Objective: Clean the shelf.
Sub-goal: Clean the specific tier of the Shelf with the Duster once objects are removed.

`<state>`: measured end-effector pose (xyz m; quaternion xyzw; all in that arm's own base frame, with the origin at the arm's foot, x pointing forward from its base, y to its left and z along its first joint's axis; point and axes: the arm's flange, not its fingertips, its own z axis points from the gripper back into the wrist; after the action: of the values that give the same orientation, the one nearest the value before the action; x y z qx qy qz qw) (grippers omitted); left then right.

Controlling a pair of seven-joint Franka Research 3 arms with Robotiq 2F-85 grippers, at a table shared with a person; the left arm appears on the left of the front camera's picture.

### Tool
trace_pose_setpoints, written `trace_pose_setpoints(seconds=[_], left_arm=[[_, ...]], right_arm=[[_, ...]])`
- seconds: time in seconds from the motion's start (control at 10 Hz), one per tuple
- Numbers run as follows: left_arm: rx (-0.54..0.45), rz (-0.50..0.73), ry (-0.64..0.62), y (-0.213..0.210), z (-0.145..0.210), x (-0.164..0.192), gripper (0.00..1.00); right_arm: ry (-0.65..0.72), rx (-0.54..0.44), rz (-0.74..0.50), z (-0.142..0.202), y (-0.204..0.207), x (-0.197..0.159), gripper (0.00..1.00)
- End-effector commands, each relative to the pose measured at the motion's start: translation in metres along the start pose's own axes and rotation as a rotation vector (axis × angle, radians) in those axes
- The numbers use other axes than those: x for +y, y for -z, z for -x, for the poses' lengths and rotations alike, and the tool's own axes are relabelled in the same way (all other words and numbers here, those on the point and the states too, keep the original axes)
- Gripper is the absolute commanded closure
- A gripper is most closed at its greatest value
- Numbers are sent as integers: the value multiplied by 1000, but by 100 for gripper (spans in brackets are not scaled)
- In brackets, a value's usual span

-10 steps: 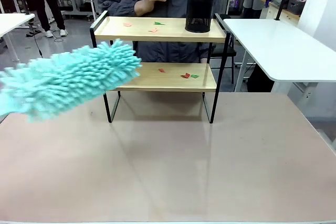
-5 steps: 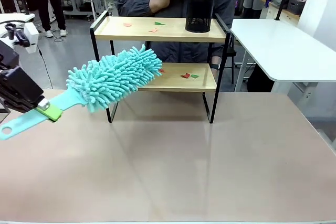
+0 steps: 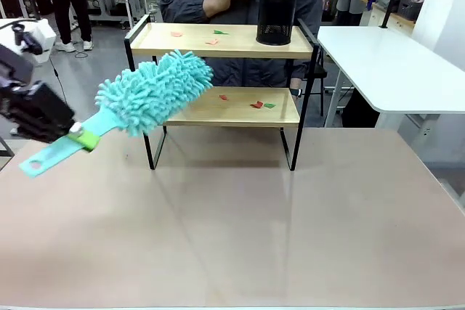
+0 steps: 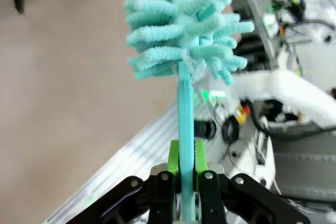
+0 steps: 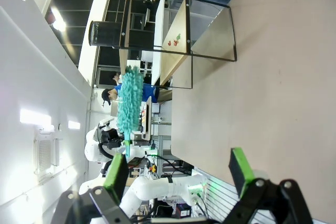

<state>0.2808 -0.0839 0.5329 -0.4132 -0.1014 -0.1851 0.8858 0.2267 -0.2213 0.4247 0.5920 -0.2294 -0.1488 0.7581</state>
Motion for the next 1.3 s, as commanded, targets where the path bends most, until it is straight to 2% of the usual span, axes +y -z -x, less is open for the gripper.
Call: trace_pose_setpoints(seconds=[0.0, 0.1, 0.3, 0.5, 0.7, 1.2], left_arm=[[-87, -89, -60, 43, -11, -1, 88], [-90, -123, -80, 53, -21, -1, 100], [-78, -142, -104, 72, -39, 1, 100], [-150, -155, -145, 87, -62, 6, 100], [-283, -197, -170, 102, -81, 13, 100], [-226, -245, -189, 130, -117, 25, 100]], right_arm=[[-30, -8, -20, -2, 0, 1, 0], [-30, -8, -20, -2, 0, 1, 0], [-30, -8, -20, -2, 0, 1, 0], [-30, -8, -20, -2, 0, 1, 0], [-30, -8, -20, -2, 0, 1, 0], [-30, -8, -20, -2, 0, 1, 0]])
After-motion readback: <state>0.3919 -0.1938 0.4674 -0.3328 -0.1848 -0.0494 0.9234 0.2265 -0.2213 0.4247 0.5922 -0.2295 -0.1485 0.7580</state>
